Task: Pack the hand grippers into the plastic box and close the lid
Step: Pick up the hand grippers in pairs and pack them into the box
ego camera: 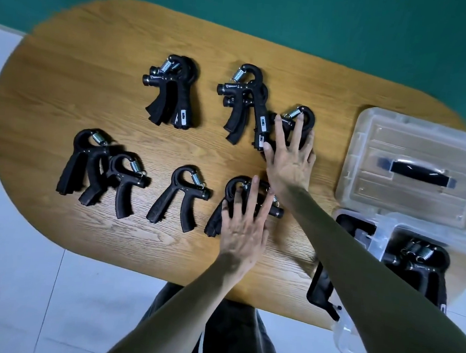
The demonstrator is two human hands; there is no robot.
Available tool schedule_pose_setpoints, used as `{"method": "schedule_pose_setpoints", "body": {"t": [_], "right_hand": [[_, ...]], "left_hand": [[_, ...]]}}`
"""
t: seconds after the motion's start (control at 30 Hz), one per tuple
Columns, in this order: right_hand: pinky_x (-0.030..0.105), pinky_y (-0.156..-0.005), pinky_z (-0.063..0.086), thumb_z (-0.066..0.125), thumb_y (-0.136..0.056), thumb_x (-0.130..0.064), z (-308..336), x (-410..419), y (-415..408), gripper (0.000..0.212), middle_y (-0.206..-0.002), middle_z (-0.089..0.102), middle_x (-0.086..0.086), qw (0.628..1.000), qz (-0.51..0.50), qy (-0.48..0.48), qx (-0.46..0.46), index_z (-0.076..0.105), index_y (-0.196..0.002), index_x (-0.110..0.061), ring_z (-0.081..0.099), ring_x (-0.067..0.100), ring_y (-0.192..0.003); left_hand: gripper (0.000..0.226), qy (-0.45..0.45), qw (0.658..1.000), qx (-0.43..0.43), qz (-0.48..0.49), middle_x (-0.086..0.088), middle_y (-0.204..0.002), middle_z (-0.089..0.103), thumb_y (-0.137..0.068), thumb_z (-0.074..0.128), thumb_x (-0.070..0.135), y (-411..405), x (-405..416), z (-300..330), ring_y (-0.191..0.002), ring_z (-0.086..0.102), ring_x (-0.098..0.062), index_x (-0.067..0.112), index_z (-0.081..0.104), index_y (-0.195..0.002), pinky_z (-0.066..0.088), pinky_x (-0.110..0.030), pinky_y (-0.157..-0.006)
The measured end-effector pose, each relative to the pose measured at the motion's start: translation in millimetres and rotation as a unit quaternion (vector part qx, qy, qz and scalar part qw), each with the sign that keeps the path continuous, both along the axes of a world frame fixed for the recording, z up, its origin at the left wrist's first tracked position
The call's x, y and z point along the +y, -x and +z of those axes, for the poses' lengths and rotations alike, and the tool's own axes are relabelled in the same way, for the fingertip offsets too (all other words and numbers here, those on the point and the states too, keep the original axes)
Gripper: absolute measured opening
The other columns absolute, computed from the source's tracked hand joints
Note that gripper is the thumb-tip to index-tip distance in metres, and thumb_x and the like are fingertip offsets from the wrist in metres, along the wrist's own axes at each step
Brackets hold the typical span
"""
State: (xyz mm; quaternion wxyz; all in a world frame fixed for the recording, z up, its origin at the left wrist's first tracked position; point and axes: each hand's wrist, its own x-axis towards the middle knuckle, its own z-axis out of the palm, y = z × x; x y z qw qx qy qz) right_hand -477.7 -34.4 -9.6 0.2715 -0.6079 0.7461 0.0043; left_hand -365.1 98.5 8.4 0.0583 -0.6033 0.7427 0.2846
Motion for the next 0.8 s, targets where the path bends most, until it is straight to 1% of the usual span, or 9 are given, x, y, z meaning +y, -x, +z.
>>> {"method": "schedule_pose_setpoints", "body": {"t": [0.07,0.13,0.2,0.37,0.5,0.6,0.7,0.8], "right_hand": [[0.064,-0.117,0.013,0.020,-0.107,-0.049,0.3,-0.4,0.8,0.057,-0.166,-0.023,0.003,1.000,-0.002,0.004,-0.005,-0.007,-0.157,-0.043,-0.007,0.045,-0.151],[0.063,-0.116,0.018,0.023,-0.107,-0.042,0.6,-1.4,-0.6,0.058,-0.167,-0.021,0.004,1.000,-0.005,0.013,0.002,-0.007,-0.157,-0.042,-0.004,0.047,-0.151],[0.062,-0.116,0.021,0.029,-0.106,-0.036,0.9,-1.9,-1.6,0.063,-0.167,-0.020,0.006,1.000,-0.002,0.014,0.010,-0.007,-0.157,-0.041,-0.002,0.048,-0.150],[0.059,-0.115,0.023,0.038,-0.102,-0.031,2.4,-2.1,-1.9,0.073,-0.166,-0.021,0.005,1.000,0.002,0.004,0.012,-0.009,-0.157,-0.040,-0.003,0.048,-0.151],[0.061,-0.114,0.023,0.046,-0.098,-0.031,3.6,-4.7,-0.8,0.079,-0.167,-0.020,0.004,1.000,-0.001,-0.002,0.014,-0.006,-0.157,-0.042,0.000,0.049,-0.150],[0.063,-0.114,0.022,0.049,-0.096,-0.031,3.5,-6.3,-2.4,0.081,-0.167,-0.020,0.004,1.000,-0.010,-0.005,0.018,-0.003,-0.157,-0.042,0.001,0.049,-0.150],[0.065,-0.113,0.022,0.052,-0.095,-0.028,2.5,-8.0,-5.8,0.081,-0.168,-0.016,0.005,1.000,-0.021,-0.001,0.019,0.002,-0.158,-0.042,0.001,0.050,-0.150],[0.062,-0.111,0.024,0.053,-0.094,-0.024,0.9,-5.0,-0.3,0.080,-0.168,-0.012,0.004,0.999,-0.010,0.015,0.029,0.006,-0.158,-0.041,0.001,0.049,-0.150]], "left_hand": [[0.101,0.001,1.000,0.008,0.008,-0.008,-0.167,-0.025,-0.093,0.061,0.030,-2.1,-0.6,0.3,-0.150,0.022,-0.036,0.030,-0.014,-0.160,0.042,-0.057,-0.107],[0.104,0.015,1.000,0.005,0.012,-0.010,-0.167,-0.022,-0.090,0.064,0.028,-5.5,-2.6,1.2,-0.143,0.033,-0.034,0.028,-0.012,-0.160,0.047,-0.048,-0.096],[0.106,0.029,1.000,-0.004,0.010,-0.011,-0.168,-0.020,-0.088,0.066,0.028,-7.5,-4.6,1.7,-0.136,0.039,-0.032,0.027,-0.011,-0.161,0.046,-0.041,-0.088],[0.106,0.023,1.000,-0.004,0.012,-0.011,-0.168,-0.019,-0.088,0.066,0.027,-7.0,-6.7,4.2,-0.132,0.042,-0.033,0.028,-0.011,-0.161,0.048,-0.045,-0.090],[0.105,0.004,1.000,0.006,0.001,-0.010,-0.166,-0.027,-0.091,0.065,0.028,-8.4,-6.7,4.7,-0.135,0.040,-0.036,0.028,-0.015,-0.160,0.049,-0.050,-0.097],[0.107,0.010,1.000,-0.001,-0.021,-0.012,-0.165,-0.028,-0.091,0.067,0.028,-12.0,-8.7,1.5,-0.134,0.043,-0.039,0.026,-0.014,-0.160,0.050,-0.048,-0.094],[0.109,0.026,0.999,-0.012,-0.029,-0.015,-0.166,-0.024,-0.087,0.070,0.025,-14.5,-10.4,0.5,-0.126,0.048,-0.038,0.024,-0.011,-0.161,0.050,-0.046,-0.088],[0.110,0.034,0.999,-0.013,-0.031,-0.016,-0.166,-0.021,-0.086,0.072,0.023,-14.6,-10.7,1.1,-0.121,0.052,-0.035,0.023,-0.008,-0.161,0.050,-0.043,-0.086]]}}
